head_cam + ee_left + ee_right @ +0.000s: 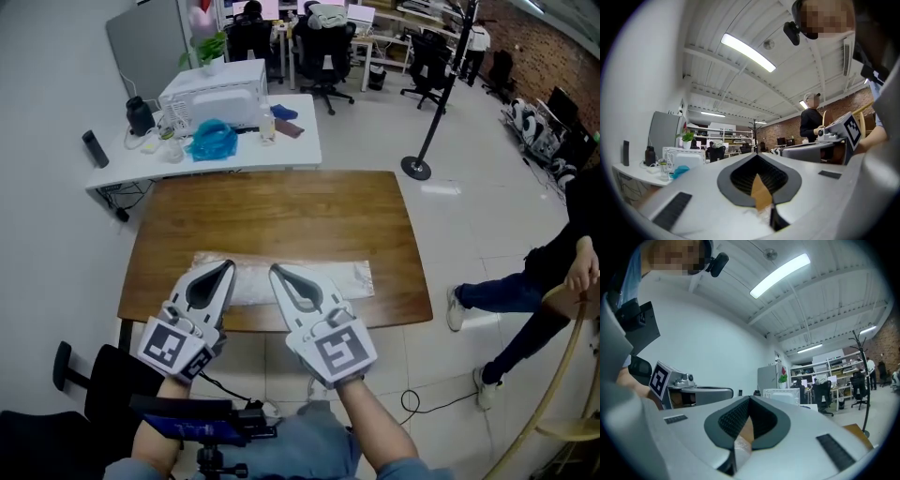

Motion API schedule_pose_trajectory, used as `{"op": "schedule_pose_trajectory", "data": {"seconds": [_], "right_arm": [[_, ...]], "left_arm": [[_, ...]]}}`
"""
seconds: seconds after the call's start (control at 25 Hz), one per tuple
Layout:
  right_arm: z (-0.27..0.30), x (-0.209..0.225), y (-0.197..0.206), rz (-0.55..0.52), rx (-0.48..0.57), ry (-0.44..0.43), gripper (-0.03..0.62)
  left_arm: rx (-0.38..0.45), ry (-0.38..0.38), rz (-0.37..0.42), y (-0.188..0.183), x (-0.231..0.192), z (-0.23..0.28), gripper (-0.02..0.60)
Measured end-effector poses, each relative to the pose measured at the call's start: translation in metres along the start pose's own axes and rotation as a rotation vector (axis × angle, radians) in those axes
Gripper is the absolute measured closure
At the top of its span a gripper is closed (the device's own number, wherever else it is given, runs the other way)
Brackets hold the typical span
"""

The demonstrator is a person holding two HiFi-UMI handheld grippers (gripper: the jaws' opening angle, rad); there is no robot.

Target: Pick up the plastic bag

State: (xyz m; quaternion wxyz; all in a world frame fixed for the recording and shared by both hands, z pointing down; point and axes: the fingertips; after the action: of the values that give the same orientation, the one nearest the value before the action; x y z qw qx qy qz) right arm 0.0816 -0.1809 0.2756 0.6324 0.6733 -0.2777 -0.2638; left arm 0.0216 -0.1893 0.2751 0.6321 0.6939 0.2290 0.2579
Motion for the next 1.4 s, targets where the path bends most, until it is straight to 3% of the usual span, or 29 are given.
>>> {"op": "schedule_pose_trajectory", "data": {"seconds": [0.36, 1.4], "right_arm": [[0.003, -0.034, 0.003, 0.009, -0.001, 0.098, 0.592], [-0.008, -0.063, 0.002, -0.028, -0.008, 0.09, 0.592]], "left_arm": [[0.021, 0.052, 0.016, 0.004, -0.012, -0.037, 0.571], [0.043, 0.046, 0.007, 0.0, 0.0, -0.064, 0.571]]}}
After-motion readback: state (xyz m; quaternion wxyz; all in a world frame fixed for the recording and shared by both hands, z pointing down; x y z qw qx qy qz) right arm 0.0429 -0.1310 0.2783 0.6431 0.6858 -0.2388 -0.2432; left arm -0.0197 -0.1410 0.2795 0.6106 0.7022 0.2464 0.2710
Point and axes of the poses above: the fingertips, and each gripper's own axes: z forward along the fingers, x to its right, y out of its underside
